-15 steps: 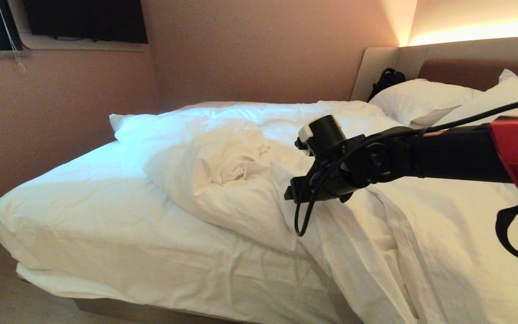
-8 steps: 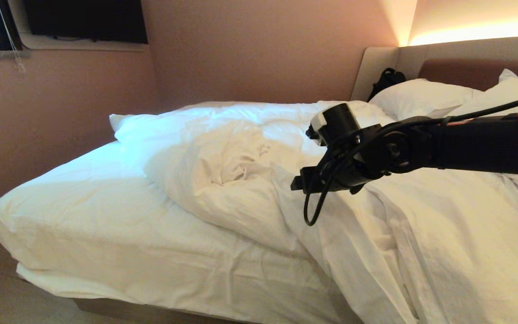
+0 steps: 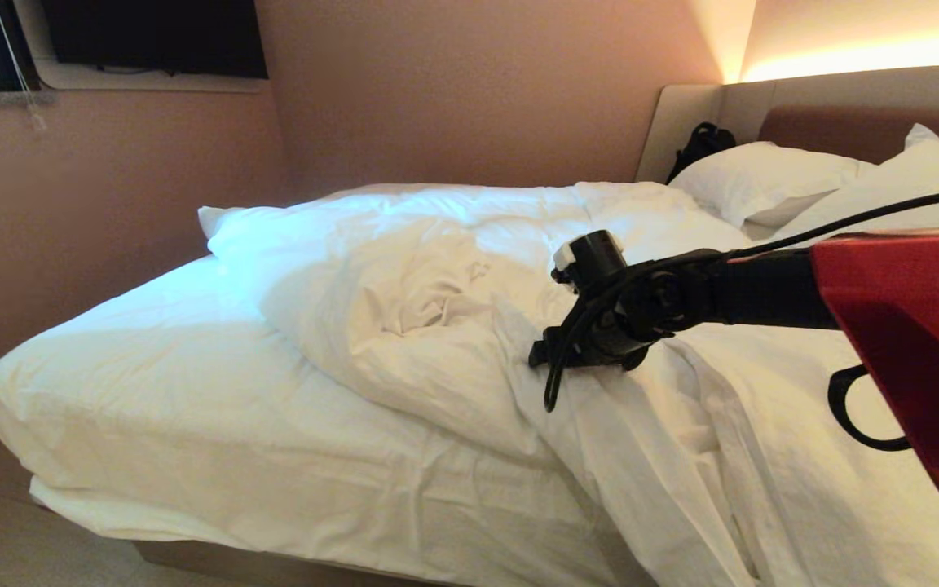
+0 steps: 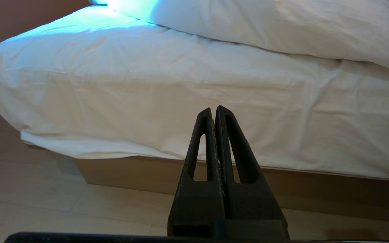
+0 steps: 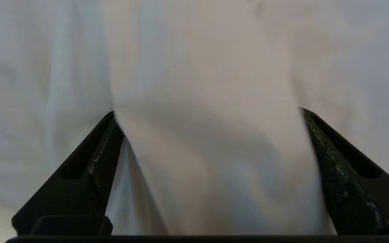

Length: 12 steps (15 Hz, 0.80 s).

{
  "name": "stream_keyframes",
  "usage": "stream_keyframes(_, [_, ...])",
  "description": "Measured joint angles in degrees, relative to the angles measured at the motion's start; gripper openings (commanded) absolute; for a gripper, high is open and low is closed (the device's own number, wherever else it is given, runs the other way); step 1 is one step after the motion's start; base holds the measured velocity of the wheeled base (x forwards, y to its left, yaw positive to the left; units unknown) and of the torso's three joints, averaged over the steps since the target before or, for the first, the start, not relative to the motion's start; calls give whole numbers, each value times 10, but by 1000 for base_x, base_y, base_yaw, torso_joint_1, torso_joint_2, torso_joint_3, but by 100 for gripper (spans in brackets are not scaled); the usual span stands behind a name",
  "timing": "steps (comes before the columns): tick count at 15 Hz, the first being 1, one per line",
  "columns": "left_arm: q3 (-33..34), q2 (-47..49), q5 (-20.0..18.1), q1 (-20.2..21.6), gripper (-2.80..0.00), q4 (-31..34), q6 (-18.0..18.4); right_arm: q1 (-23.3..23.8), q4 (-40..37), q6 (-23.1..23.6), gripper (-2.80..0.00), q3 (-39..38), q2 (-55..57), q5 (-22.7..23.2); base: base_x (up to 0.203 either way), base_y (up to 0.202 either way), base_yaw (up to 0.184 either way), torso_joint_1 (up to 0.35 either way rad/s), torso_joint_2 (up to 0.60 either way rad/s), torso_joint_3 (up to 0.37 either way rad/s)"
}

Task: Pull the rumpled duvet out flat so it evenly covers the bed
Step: Flatten the corners of the folded blanket

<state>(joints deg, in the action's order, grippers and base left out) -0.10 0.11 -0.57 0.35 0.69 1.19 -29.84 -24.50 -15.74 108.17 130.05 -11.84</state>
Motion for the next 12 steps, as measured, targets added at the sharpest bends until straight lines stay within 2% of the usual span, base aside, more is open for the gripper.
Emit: stream_keyframes(12, [0,0,0,0,-280,0,0,0,-2,-6,0,6,34,1,0,0,0,0,0,0])
